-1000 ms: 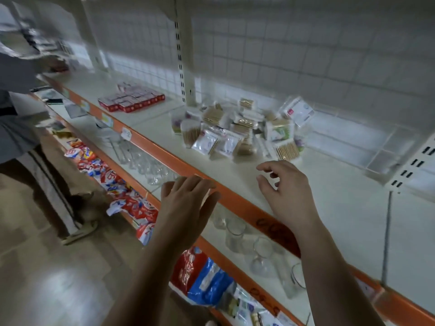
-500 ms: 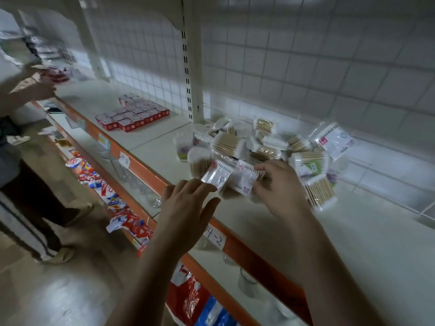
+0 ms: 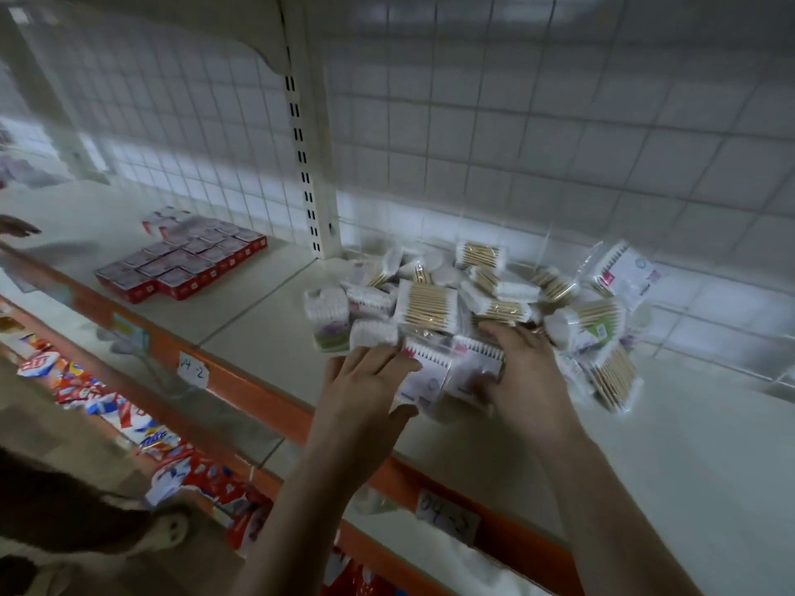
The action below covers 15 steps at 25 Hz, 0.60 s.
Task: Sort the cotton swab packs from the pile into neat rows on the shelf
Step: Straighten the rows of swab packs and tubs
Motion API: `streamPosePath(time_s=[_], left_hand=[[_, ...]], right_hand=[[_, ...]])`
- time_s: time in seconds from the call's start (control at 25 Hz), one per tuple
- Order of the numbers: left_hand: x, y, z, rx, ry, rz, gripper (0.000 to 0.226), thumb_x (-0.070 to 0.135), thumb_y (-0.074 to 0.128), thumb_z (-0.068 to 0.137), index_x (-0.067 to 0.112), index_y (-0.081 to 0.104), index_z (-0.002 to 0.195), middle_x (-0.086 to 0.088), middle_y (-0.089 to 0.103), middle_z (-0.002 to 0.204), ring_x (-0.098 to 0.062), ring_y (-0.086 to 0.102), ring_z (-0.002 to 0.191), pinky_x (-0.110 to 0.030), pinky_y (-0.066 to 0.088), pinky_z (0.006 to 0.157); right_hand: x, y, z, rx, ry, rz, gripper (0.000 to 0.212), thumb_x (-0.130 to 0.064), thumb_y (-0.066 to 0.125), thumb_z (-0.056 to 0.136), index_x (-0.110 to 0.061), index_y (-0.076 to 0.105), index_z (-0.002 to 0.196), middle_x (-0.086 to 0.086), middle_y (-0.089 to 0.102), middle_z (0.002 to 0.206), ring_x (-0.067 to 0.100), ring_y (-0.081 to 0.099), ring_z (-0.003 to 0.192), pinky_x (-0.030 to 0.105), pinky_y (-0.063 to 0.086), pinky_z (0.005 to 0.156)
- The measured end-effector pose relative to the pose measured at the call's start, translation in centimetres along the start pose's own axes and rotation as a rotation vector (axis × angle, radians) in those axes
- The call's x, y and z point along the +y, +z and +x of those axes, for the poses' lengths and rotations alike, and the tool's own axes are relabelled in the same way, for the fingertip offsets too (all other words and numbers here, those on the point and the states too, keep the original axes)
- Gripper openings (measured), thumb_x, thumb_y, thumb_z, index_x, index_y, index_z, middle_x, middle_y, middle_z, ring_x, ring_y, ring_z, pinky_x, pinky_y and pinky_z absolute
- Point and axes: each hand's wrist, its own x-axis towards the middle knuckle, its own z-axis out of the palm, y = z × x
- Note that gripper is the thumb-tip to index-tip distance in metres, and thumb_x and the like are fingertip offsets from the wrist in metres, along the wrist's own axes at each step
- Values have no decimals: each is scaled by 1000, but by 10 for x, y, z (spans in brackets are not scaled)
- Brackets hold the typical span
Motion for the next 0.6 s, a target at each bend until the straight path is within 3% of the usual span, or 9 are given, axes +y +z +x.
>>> streamPosePath(time_s=[0.12,0.28,0.48,0.6], left_hand=[[-10,2,15,1,55,-25,40,39,64,70,27,62,108,6,62,105,-19,54,96,-32,37,82],[-16,6,23,46,165,-39,34,35,68,68,26,64,101,8,62,97,-18,57,89,-27,29,75],[-12,9,37,-52,286,19,65,33,90,45,27,65,104,9,64,104,-17,55,99,-28,24,74],[-16,9,44,-103,280,56,71,41,88,46,29,63,112,13,60,115,-14,44,108,-28,17,74]], right_hand=[[-8,0,-2,15,45,10,69,1,67,72,-23,49,134,2,44,134,21,45,121,19,32,96],[-16,-3,-12,55,121,-16,58,-1,65,76,-21,55,129,0,45,126,17,50,112,9,28,82],[-15,-13,-30,165,154,-40,35,-13,71,80,-17,64,114,1,60,110,17,56,99,15,31,74],[-14,-19,-43,205,204,-27,34,-13,74,78,-18,65,111,-2,63,105,17,57,97,19,34,72]])
